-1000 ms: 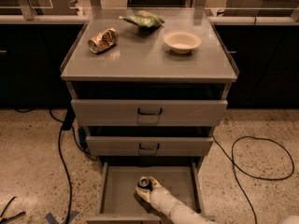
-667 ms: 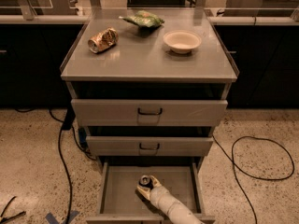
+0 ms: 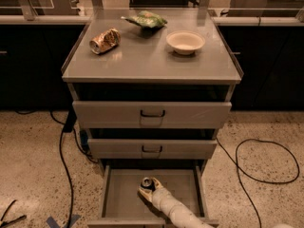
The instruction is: Place pepsi can into bottom drawer
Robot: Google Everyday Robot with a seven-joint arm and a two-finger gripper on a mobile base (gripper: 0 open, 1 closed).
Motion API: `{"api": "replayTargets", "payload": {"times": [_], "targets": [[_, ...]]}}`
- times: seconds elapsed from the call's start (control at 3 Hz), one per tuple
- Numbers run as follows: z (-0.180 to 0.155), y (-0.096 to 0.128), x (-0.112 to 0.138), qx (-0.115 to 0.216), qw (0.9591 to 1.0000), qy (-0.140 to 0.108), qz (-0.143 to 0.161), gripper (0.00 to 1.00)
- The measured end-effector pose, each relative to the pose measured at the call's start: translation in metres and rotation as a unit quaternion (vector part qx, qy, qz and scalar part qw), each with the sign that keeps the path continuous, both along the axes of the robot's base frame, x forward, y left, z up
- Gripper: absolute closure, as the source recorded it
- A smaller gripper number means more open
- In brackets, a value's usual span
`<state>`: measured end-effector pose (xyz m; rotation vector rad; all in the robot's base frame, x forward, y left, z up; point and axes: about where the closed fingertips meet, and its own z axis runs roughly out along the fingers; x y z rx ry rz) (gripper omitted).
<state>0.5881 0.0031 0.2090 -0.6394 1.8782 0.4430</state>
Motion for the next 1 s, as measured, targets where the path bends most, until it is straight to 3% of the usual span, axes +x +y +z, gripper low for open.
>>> {"api": "replayTargets", "payload": {"times": [0.33,0.67,1.0], "targets": [[-0.009,0.011,0.02,-0.024,0.9997,-0.009,0.002,1.0],[-0.011,0.018,0.023,-0.02,0.9997,-0.013,0.002,1.0],[-0.029,0.035,0.025,0.006,0.9999,-0.009,-0.004,1.0]]}}
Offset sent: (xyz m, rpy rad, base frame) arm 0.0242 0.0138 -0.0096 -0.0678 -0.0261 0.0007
